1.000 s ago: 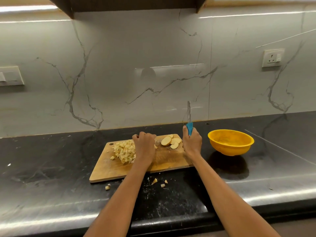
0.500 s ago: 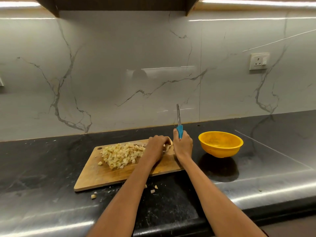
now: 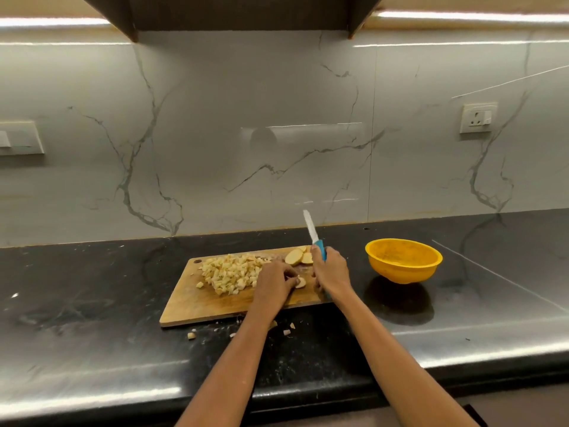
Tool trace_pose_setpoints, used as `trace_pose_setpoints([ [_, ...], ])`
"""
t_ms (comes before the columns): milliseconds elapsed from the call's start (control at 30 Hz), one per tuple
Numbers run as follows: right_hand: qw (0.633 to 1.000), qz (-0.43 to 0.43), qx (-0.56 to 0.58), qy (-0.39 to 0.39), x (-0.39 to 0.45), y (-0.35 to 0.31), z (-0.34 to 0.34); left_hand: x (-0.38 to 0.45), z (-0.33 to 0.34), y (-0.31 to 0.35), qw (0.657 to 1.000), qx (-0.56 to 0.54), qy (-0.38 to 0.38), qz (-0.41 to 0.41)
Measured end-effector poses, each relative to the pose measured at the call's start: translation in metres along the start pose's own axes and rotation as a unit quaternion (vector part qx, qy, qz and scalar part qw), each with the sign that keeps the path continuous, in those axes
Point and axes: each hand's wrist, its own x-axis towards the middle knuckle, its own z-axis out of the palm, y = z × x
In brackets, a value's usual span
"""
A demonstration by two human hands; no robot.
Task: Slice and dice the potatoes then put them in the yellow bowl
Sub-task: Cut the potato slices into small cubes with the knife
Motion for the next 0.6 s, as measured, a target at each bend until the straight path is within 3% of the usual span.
trace_pose_setpoints([
  [200,0.990,0.020,-0.118,-0.072,-0.046,0.000,-0.026,-0.001,-0.004,-0.003,1.000,-0.014,0.003,-0.021],
  [400,0.949,0.033,-0.277,-0.148,-0.078,-0.013,-0.040,-0.011,-0.006,-0.002,1.000,-0.022,-0.005,-0.011],
  [600,0.932,0.026,-0.338,-0.129,-0.096,-0.023,-0.040,-0.015,-0.005,0.001,1.000,-0.018,-0.004,-0.005],
])
